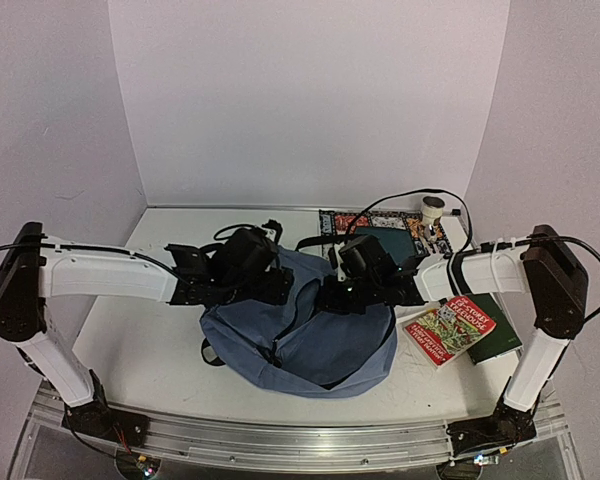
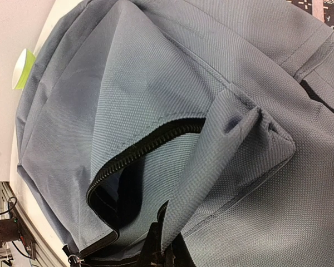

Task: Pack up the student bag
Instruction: Place the pen in the lower front pocket of the bag, then move the student bag to the center of the board.

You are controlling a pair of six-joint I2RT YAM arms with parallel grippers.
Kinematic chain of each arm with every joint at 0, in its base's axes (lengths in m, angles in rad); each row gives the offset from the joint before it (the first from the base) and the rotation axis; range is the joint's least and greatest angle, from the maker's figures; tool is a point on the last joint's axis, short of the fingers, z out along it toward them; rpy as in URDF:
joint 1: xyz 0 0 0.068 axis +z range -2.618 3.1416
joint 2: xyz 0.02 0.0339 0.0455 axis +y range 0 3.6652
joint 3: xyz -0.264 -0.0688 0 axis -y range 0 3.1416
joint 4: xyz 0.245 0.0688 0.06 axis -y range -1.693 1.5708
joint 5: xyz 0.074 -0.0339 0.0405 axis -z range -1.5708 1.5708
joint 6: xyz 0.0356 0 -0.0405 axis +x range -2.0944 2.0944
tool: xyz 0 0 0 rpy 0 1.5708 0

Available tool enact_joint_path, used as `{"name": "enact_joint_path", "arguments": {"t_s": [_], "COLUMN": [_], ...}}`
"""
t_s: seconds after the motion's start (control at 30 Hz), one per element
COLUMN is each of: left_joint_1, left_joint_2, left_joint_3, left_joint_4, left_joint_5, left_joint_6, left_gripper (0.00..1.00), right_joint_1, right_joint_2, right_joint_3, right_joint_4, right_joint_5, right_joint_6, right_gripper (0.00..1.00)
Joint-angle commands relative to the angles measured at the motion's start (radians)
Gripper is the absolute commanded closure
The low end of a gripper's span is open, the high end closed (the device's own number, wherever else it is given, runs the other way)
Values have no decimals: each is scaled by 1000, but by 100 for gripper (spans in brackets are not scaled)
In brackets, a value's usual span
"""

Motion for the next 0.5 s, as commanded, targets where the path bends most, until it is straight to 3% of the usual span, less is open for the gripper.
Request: {"name": "enact_joint_path", "arguments": {"t_s": [0.0, 0.27, 0.47], "left_joint_1": [93, 285, 358], "left_joint_2": [-99, -203, -155], "left_joint_3": [-51, -181, -202], "left_joint_4": [-88, -131, -130], "left_joint_5": [-16, 97, 258], "left_joint_6": [-48, -64, -78], "left_gripper": [28, 20, 20], "right_joint_1": [-1, -1, -1], "right_joint_2": [-31, -39, -62], "right_joint_3": [33, 42, 47], "right_joint_4": [-24, -34, -40], "right_joint_5": [17, 17, 30], "right_joint_6": [-3, -8, -8], "right_gripper": [100, 100, 100]}}
